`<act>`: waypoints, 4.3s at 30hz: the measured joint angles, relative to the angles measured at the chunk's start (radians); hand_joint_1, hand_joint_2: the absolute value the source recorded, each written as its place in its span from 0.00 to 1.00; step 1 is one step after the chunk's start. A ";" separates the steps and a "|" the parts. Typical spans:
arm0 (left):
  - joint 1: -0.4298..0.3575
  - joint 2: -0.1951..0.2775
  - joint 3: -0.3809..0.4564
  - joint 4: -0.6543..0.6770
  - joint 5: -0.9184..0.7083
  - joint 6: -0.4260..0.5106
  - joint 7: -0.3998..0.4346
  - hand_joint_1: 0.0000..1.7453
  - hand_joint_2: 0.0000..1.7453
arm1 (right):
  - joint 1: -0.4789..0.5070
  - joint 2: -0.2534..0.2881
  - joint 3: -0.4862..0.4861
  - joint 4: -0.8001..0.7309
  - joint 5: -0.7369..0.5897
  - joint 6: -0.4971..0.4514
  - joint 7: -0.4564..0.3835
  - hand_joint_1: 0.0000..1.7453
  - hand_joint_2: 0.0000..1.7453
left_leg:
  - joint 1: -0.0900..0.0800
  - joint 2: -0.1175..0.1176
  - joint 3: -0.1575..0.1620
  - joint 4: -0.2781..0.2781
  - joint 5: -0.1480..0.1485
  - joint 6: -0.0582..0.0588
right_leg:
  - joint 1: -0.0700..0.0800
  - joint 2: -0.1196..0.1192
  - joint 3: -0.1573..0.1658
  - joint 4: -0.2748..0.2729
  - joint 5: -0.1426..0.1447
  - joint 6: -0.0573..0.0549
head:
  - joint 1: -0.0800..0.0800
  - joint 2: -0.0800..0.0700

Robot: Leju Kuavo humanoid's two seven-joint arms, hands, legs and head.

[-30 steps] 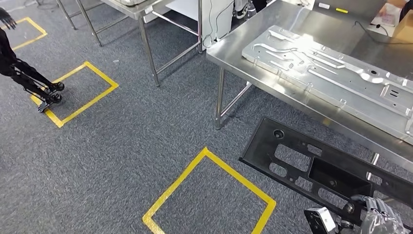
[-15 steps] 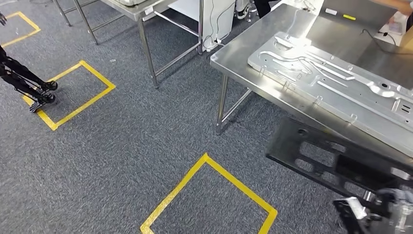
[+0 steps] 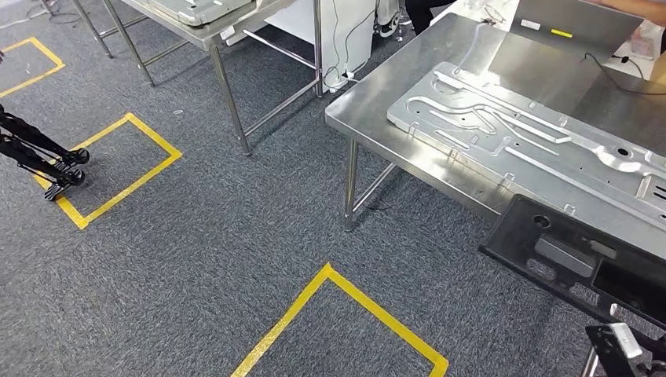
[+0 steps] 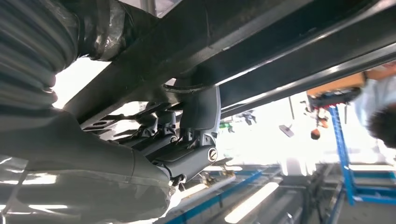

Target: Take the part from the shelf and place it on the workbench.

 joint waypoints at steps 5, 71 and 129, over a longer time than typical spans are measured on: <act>0.009 0.006 0.001 0.000 -0.002 0.000 0.001 0.00 1.00 | -0.042 -0.020 -0.144 0.026 -0.007 0.067 -0.080 1.00 1.00 | -0.006 0.000 -0.093 -0.005 0.031 0.012 | 0.005 0.006 0.056 0.000 -0.045 0.000 | 0.000 0.000; 0.006 0.013 0.007 0.002 -0.027 0.005 0.000 0.00 1.00 | -0.097 -0.091 -0.155 0.047 -0.021 0.038 -0.028 1.00 1.00 | -0.011 0.000 -0.086 -0.078 0.116 0.006 | 0.003 0.008 0.082 -0.013 -0.053 0.008 | -0.001 0.000; 0.005 0.004 0.015 0.003 -0.035 0.019 -0.015 0.00 0.00 | -0.103 -0.058 -0.192 0.096 -0.003 0.060 -0.074 0.00 0.00 | -0.009 -0.002 -0.122 0.063 0.043 -0.003 | -0.001 0.004 0.022 -0.023 0.010 0.007 | -0.003 0.000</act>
